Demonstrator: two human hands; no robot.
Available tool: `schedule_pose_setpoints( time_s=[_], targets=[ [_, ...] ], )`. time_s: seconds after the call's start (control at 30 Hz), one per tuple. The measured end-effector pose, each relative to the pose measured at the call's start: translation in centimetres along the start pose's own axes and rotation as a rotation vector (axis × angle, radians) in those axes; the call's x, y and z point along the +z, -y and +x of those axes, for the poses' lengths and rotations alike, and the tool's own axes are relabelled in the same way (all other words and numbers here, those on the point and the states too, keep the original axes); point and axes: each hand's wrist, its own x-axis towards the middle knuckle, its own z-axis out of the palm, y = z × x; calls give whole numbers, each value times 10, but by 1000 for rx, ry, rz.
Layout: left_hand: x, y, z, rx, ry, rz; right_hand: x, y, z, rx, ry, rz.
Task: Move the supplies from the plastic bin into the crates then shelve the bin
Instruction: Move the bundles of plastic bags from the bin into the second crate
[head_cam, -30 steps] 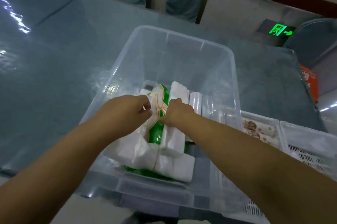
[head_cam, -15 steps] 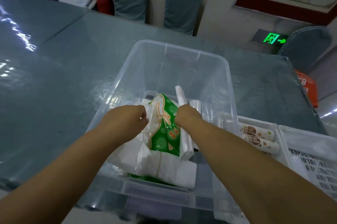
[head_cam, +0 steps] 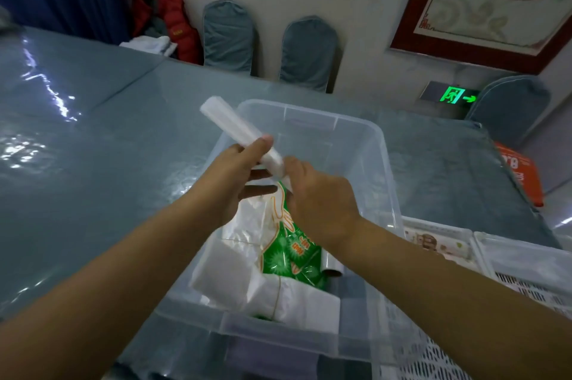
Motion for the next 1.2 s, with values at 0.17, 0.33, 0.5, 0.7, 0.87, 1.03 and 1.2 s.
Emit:
schedule_pose_setpoints(
  time_s=[0.17,0.33,0.5,0.7,0.87,1.03,1.2],
  targets=[
    [-1,1,8,106,-407,-167,2,15,-2,-220,-90,-99],
    [-37,-16,30,274,-515,-221,11,10,-24,-162,164,217],
    [-51,-3,46,381,-460,-181,55,14,-47,-90,1138,351],
    [-54,15,57,374,-395,-154,88,26,-54,52,1373,577],
    [-60,19,63,380,-369,-153,91,19,-55,94,1393,607],
    [-63,20,63,373,-348,-174,71,11,-44,31,1188,597],
    [-62,15,58,288,-316,-170,21,-16,-21,270,878,811]
  ],
)
